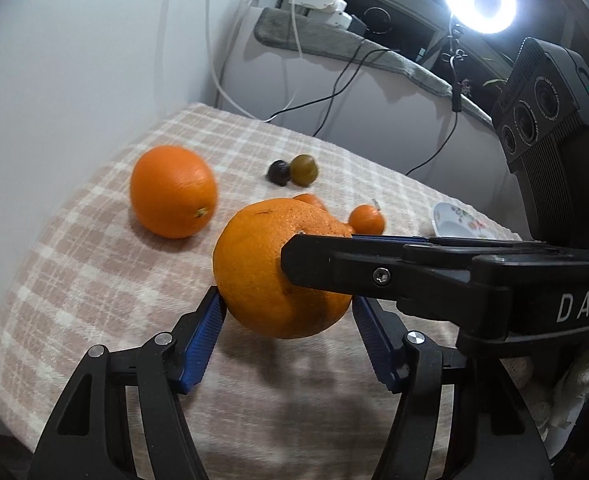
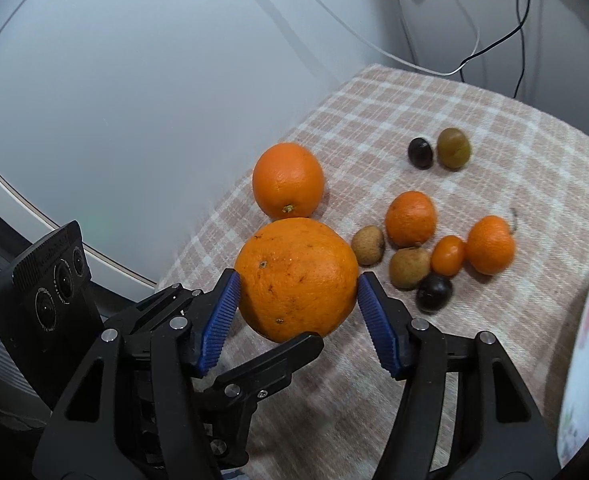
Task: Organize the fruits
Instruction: 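Lift the large orange with the right gripper and carry it over the plate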
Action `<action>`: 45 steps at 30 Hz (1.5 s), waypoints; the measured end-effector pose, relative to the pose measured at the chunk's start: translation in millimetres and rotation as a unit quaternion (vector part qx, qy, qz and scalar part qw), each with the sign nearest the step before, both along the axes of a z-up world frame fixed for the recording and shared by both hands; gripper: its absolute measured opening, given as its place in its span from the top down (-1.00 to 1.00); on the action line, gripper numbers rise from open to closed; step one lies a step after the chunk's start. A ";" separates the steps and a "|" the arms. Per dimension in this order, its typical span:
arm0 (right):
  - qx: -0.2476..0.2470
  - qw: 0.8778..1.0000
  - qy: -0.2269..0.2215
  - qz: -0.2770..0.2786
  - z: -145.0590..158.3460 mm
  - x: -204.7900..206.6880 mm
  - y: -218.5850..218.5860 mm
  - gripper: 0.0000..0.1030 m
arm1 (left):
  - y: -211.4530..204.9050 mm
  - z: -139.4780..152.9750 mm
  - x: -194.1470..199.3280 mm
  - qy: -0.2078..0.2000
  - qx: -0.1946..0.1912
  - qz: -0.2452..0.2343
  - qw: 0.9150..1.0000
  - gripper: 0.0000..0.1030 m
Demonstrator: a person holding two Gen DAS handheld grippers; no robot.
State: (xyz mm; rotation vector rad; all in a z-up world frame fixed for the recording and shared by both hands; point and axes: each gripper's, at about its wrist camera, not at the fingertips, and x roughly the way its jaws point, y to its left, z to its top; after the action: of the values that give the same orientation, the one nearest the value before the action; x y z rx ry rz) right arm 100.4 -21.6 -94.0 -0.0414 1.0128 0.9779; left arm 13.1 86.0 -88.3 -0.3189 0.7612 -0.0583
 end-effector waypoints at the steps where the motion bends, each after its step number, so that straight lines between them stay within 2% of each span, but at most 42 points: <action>1: 0.002 1.000 -0.002 -0.003 1.8 0.4 -3.9 -0.24 | -3.1 2.1 0.8 -0.002 0.001 -0.003 1.000 -0.26; 14: 0.023 0.998 -0.021 -0.058 26.5 10.1 -77.5 -0.24 | -64.5 24.0 27.0 -0.023 0.018 -0.058 0.998 -0.26; 27: 0.025 0.991 -0.035 -0.123 39.1 32.6 -156.4 -0.24 | -131.0 31.5 62.8 -0.032 0.023 -0.124 0.991 -0.26; 34: 0.025 0.987 -0.032 -0.153 39.4 51.5 -194.2 -0.23 | -164.0 29.5 86.9 -0.027 0.018 -0.159 0.987 -0.26; 45: 0.020 0.982 -0.014 -0.188 22.0 73.3 -231.5 -0.23 | -196.1 13.2 107.4 -0.001 0.014 -0.190 0.982 -0.26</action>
State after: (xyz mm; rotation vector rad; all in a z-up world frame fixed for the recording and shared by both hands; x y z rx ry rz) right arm 173.6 -253.1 -71.9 0.1645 0.9317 0.6500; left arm 120.5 -110.2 -75.1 -0.1423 0.8118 -0.4087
